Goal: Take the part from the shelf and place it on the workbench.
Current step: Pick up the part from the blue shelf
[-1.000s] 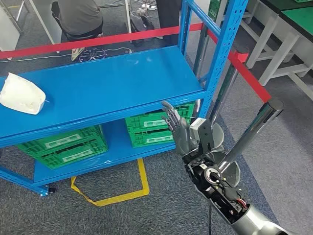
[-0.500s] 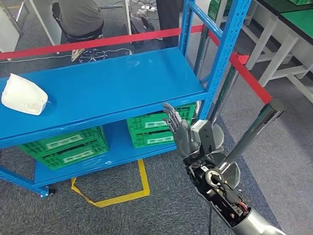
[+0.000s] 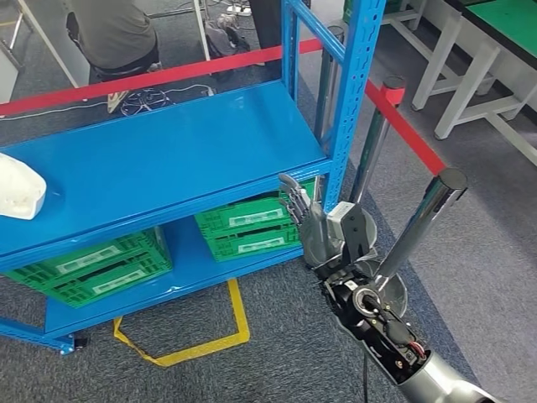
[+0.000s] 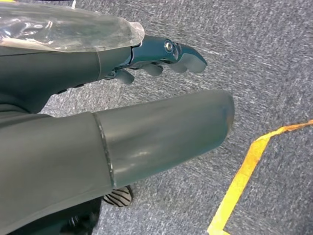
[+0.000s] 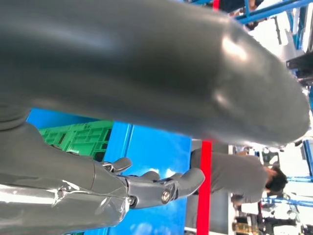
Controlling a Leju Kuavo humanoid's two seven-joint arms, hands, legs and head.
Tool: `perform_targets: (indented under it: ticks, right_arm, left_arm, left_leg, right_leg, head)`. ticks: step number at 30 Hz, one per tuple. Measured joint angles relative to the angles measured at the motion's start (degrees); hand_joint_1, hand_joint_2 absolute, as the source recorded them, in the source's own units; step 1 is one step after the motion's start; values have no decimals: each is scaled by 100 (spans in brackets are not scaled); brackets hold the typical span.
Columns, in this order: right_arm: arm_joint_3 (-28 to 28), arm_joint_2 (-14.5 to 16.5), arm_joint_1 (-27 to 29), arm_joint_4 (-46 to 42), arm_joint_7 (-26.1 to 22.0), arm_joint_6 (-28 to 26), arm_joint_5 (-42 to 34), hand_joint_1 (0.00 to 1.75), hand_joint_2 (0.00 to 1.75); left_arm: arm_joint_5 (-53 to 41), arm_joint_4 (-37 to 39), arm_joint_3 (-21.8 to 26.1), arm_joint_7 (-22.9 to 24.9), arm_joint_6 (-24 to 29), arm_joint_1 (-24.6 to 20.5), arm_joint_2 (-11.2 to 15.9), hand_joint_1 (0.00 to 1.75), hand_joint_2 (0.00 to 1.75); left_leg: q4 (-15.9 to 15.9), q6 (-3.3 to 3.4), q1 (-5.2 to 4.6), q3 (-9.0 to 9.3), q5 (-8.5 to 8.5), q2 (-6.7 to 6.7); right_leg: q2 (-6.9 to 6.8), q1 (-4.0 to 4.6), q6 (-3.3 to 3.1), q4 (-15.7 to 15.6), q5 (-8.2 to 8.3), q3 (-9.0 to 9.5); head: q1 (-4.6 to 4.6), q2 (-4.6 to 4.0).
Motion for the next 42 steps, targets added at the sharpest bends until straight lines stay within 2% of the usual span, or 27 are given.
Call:
perform_targets:
  ticks: [1,2,3,4,6,7,8,9,12,18,24,25,27,29,30,31,33,34,35,36,38,39,40,41,42]
  right_arm:
    - [4,0,-3,4,0,3,-4,0,0]
    - [7,0,1,11,1,5,-7,0,0]
    - [8,0,3,17,1,4,-9,0,0]
    - [8,0,3,23,1,4,-9,0,0]
    - [8,0,-3,25,-1,4,-9,0,0]
    - [8,0,-6,25,-2,4,-9,0,0]
    - [8,0,-6,25,-3,4,-9,0,0]
    - [7,0,-3,25,-3,3,-9,0,0]
    - [-2,0,10,25,-7,-6,-8,0,0]
    - [-21,0,21,25,-8,-30,10,0,0]
    - [-26,0,35,25,-3,-36,36,0,0]
    - [-26,1,37,25,-2,-36,38,0,0]
    - [-26,7,38,24,3,-34,44,0,0]
    - [-34,11,42,17,7,-34,54,0,0]
    - [-39,11,40,14,10,-34,58,0,0]
    - [-43,11,41,13,14,-34,62,0,0]
    - [-43,13,60,15,22,-33,66,0,0]
    - [-43,14,80,17,25,-32,66,0,0]
    - [-43,15,97,19,27,-32,67,0,0]
    - [-47,15,107,21,30,-32,69,0,0]
    - [-60,15,111,25,36,-29,75,0,0]
    - [-66,16,112,25,39,-27,83,0,0]
    - [-69,16,120,24,44,-26,91,0,0]
    - [-72,16,137,20,49,-32,101,0,0]
    - [-78,14,162,15,54,-42,111,0,0]
  left_arm:
    - [-6,0,0,0,2,0,0,0,0]
    - [-13,0,0,1,2,6,-1,0,0]
    - [-19,0,0,1,3,14,-1,0,0]
    - [-24,0,0,2,4,19,-1,0,0]
    - [-32,-1,0,2,8,15,4,0,0]
    - [-35,-1,0,3,11,6,9,0,0]
    - [-39,-1,0,4,15,-3,13,0,0]
    - [-43,-1,0,6,18,-9,11,0,0]
    - [-52,0,0,15,36,-15,-3,0,0]
    - [-81,0,0,20,42,-21,-26,0,0]
    - [-86,0,0,20,41,-21,-39,0,0]
    - [-86,0,0,20,40,-22,-39,0,0]
    - [-86,0,0,19,40,-27,-37,0,0]
    - [-86,0,0,18,40,-32,-43,0,0]
    - [-86,0,0,17,40,-35,-46,0,0]
    - [-86,0,0,17,40,-37,-50,0,0]
    - [-86,0,0,17,40,-39,-55,0,0]
    - [-86,0,0,17,40,-37,-60,0,0]
    - [-86,0,0,17,40,-33,-66,0,0]
    - [-86,0,0,17,40,-28,-74,0,0]
    - [-90,-1,0,17,39,-23,-82,0,0]
    - [-98,-2,0,15,38,-27,-78,0,0]
    - [-110,-4,0,10,36,-33,-73,0,0]
    - [-126,-7,0,5,33,-36,-71,0,0]
    - [-143,-8,0,0,32,-37,-73,0,0]
  left_leg:
    - [454,-2,-2,-271,-147,-2]
    - [780,2,-4,-494,-205,-3]
    - [882,17,-7,-612,-143,-3]
    - [731,43,-13,-605,38,-4]
    - [-79,129,-42,-315,544,-15]
    - [-473,167,-65,-152,714,-21]
    - [-735,194,-86,-40,802,-24]
    - [-867,185,-95,18,817,-25]
    - [-909,138,-98,55,806,-28]
    - [-903,200,-113,59,788,-34]
    - [-897,212,-118,59,782,-34]
    - [-885,224,-127,56,774,-34]
    - [-904,291,-144,67,769,-35]
    - [-1063,368,-99,166,817,-18]
    - [-1151,386,-73,232,847,-3]
    - [-1219,396,-46,290,866,10]
    - [-1244,387,-40,338,857,22]
    - [-1240,371,-30,350,843,22]
    - [-1234,344,-15,366,824,18]
    - [-1222,307,10,390,798,12]
    - [-1168,201,65,445,718,-1]
    - [-1119,138,76,456,671,-8]
    - [-1086,82,77,457,642,-14]
    - [-1073,37,74,453,631,-19]
    - [-1081,1,76,458,637,-22]
  right_leg:
    - [5,12,-16,0,-9,3]
    - [13,26,-29,0,-19,10]
    - [25,39,-40,0,-30,23]
    - [39,50,-44,0,-43,43]
    - [67,65,-37,-1,-74,93]
    - [82,77,-20,0,-93,109]
    - [93,85,0,0,-108,115]
    - [100,98,-9,2,-125,118]
    - [96,115,-59,-10,-154,145]
    - [93,101,16,-88,-134,198]
    - [93,93,73,-103,-130,201]
    - [94,79,85,-118,-125,205]
    - [95,59,138,-163,-111,224]
    - [73,71,184,-154,-138,224]
    - [58,81,192,-17,-221,168]
    - [41,82,198,261,-363,42]
    - [26,51,233,1080,-706,-361]
    - [21,26,256,1403,-792,-541]
    - [15,-1,283,1524,-764,-630]
    - [7,-30,313,1404,-616,-598]
    - [-20,-91,398,650,-184,-262]
    - [-18,-106,410,291,-57,-84]
    - [-12,-107,389,66,-9,30]
    - [0,-91,345,-17,-35,80]
    - [15,-68,269,-24,-48,90]
  head:
    - [-13,0]
    - [-19,0]
    - [-20,0]
    - [-20,0]
    - [-23,0]
    - [-25,0]
    - [-26,0]
    - [-26,0]
    - [-21,0]
    - [-10,0]
    - [-12,0]
    - [-13,0]
    - [-20,0]
    - [-20,-1]
    - [-12,-1]
    - [2,-1]
    - [21,0]
    - [25,0]
    - [26,0]
    - [28,0]
    - [39,0]
    - [54,0]
    - [58,0]
    - [51,0]
    - [41,0]
